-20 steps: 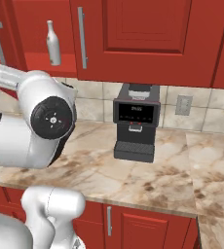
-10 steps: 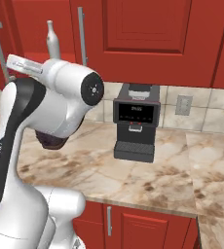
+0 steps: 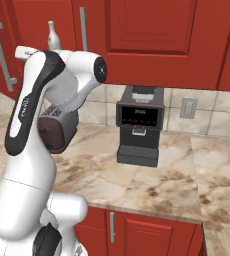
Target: Open the cabinet directly in front. Then move the liquor and the mug to the dining counter with the jar on it.
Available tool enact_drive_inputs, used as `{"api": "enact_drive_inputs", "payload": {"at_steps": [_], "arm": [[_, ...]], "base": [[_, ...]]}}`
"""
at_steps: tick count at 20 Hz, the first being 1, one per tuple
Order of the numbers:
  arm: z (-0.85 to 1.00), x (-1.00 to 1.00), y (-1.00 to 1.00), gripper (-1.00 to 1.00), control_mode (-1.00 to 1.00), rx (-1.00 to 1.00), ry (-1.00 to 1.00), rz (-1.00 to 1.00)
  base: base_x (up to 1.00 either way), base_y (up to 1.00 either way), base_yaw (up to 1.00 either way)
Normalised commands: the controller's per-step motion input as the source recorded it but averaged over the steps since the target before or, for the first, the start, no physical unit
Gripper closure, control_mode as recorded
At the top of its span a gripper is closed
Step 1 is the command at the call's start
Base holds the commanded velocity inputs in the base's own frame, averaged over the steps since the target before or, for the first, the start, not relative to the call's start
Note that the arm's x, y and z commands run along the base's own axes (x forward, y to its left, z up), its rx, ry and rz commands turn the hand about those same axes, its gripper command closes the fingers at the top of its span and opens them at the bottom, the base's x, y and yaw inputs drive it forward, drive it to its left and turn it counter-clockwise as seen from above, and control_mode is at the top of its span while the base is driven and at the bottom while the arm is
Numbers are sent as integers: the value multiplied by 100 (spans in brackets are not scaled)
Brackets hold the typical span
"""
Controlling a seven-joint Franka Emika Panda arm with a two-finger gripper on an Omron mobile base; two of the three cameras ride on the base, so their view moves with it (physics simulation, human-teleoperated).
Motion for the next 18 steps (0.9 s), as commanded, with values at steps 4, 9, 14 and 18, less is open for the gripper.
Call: {"api": "enact_drive_inputs", "payload": {"at_steps": [4,9,14,18], "arm": [[0,-13,100,-100,-100,-9,3,41],[0,-39,100,-100,-100,-13,0,55],[0,-27,100,-100,-100,-10,0,51],[0,-1,100,-100,-100,-6,-1,36]], "base": [[0,0,0],[0,0,0],[0,0,0],[0,0,0]]}}
